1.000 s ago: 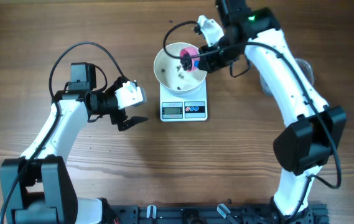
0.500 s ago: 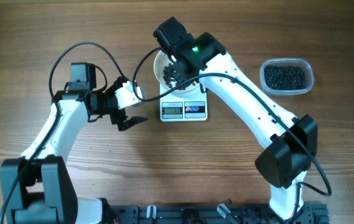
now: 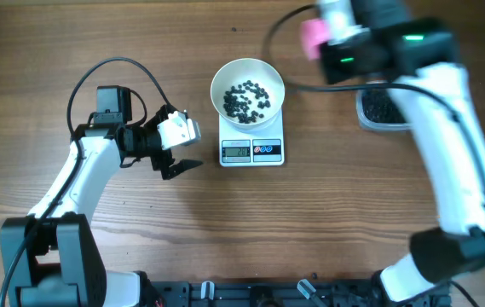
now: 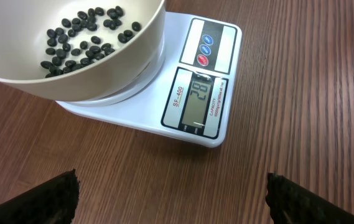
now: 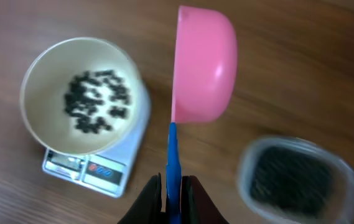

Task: Scoop item into bowl and weigh 150g on scale
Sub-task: 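Return the empty scoop to the bean tub with the right gripper, then scoop black beans from the tub with the right gripper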

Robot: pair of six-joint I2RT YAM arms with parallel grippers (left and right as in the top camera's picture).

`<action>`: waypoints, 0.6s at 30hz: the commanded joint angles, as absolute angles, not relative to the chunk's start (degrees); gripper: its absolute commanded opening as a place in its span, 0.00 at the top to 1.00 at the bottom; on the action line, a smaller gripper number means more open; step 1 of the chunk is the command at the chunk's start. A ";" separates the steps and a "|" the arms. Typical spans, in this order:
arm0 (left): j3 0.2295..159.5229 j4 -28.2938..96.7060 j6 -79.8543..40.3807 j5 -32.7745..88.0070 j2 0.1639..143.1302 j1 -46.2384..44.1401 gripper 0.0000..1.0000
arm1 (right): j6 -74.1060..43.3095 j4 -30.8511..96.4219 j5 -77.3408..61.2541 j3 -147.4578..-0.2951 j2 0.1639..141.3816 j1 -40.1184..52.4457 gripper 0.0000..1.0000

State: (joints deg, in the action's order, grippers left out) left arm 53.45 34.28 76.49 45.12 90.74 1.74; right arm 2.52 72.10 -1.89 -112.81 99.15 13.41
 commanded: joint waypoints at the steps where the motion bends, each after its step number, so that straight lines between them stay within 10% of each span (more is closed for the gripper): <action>1: 53.25 34.24 77.58 46.44 89.58 2.04 0.00 | 1.32 79.24 -5.23 -113.78 97.19 3.20 0.96; 18: 53.25 34.24 77.58 46.41 89.58 2.04 0.00 | 1.98 74.15 16.84 -99.66 112.36 -4.67 0.96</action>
